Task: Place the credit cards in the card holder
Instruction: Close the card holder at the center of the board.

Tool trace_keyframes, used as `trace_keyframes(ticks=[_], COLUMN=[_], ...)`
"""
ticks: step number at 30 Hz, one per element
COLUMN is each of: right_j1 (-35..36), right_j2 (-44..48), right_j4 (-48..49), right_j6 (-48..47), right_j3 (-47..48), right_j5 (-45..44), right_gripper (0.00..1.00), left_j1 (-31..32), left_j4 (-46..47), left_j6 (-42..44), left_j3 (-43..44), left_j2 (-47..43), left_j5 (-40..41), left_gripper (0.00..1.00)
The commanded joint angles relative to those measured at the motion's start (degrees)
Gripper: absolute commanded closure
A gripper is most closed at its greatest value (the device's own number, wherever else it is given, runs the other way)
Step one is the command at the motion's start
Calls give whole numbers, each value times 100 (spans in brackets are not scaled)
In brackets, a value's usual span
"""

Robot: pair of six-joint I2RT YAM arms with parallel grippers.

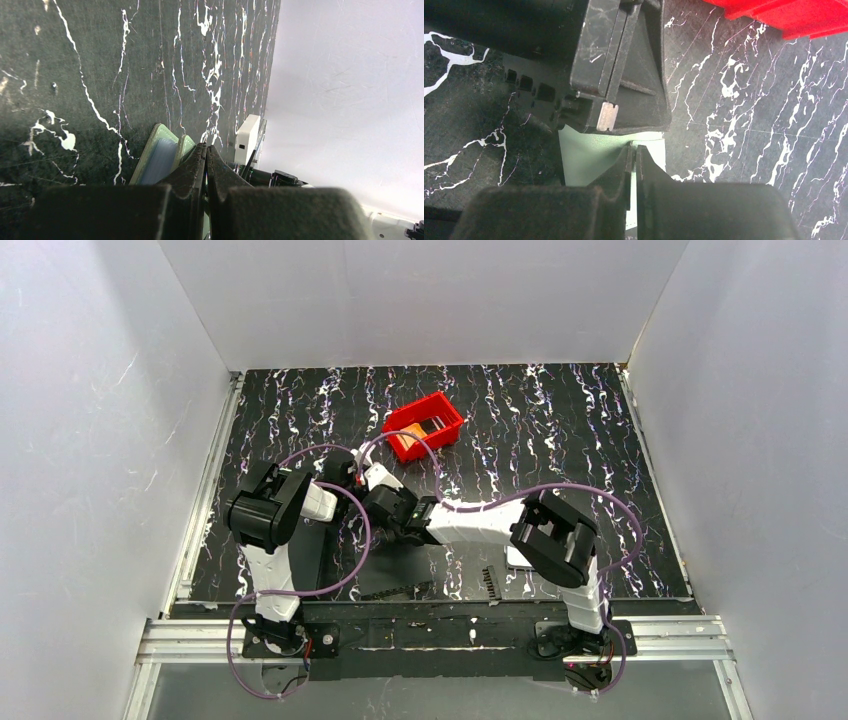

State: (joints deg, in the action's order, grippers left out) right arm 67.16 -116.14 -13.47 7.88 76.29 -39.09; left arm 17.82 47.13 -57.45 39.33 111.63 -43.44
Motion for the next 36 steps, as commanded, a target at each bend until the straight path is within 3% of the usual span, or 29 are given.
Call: trace_keyframes(ticks=[1,9,17,24,31,36], right_j1=[368,395,526,495,92,-273], right_j2=[-1456,-1688,-1635,-1034,-50,95], right_j4=[-680,300,648,407,530,1541], right_j6=[991,1114,1463,1396,1783,2296], right_j3=[-1073,-1575,-1875,-1913,-1963,-2791], right_j5=[3860,5249,5544,5482,5578,6062], right_gripper=[99,99,99,73,73,70], left_j1=[89,83,84,83,87,87], left_j4=[-1523,-1517,-1523,-1513,-1519,-1523], left_j6=[641,702,767,800,821,833], left_j3=[-406,-480,-414,-339,-326,-322], left_j2=[422,403,394,454,423,445], left_j5=[966,979,952,954,944,922], left_gripper=[100,100,100,100,100,100])
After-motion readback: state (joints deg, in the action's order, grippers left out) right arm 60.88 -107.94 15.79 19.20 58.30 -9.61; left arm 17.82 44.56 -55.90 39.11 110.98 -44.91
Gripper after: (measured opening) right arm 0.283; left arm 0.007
